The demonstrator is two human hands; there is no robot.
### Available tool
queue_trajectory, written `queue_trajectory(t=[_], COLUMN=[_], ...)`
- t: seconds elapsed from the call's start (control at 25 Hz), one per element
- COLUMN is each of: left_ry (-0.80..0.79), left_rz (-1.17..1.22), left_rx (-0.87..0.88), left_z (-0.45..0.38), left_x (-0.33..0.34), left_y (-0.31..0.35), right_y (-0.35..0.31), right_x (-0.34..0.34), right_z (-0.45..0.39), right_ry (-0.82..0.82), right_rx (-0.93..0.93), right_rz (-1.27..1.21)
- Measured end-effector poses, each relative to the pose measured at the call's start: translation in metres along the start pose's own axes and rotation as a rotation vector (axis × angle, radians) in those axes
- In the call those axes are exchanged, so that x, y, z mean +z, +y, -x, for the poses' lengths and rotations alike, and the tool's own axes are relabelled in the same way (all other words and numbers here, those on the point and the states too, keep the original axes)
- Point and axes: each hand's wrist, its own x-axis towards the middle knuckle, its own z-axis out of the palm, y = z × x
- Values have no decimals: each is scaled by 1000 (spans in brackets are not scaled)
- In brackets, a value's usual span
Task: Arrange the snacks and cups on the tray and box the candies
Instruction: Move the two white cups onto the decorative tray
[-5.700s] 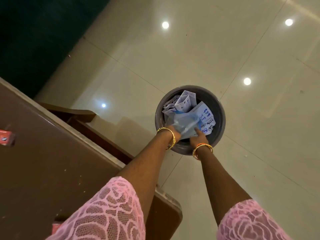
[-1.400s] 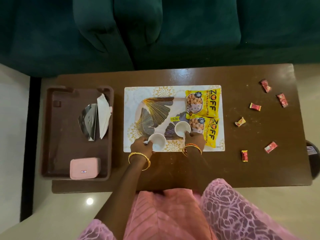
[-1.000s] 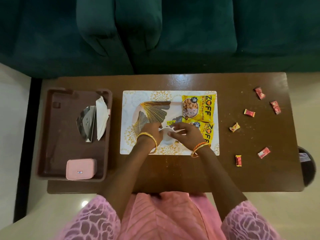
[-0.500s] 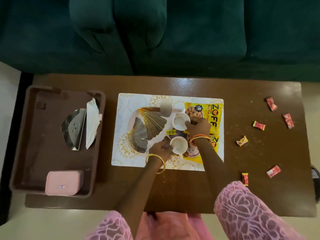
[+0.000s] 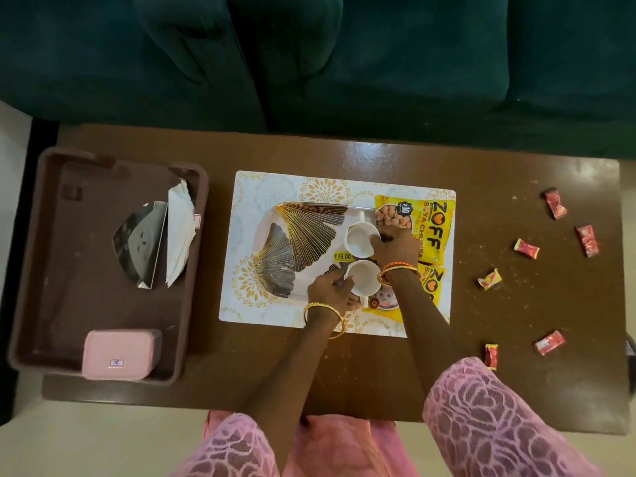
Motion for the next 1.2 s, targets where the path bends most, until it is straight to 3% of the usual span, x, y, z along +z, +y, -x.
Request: queue_trajectory(t=[0.56, 0.84, 1.04, 1.2], left_ry=[-87, -66, 112, 221], left_rz=[45, -62, -183, -174], left_rx=[-96, -63, 132, 208], left_z=[-2, 16, 49, 72], left_x=[-8, -22, -59, -108], left_y=[10, 12, 5, -10], right_y=[-3, -10, -44, -79], right_x=[-1, -11, -10, 6], right_z=[11, 37, 71, 104], right_ry=[49, 209, 320, 316], right_rx=[37, 16, -94, -155], right_rz=[-19, -103, -132, -152])
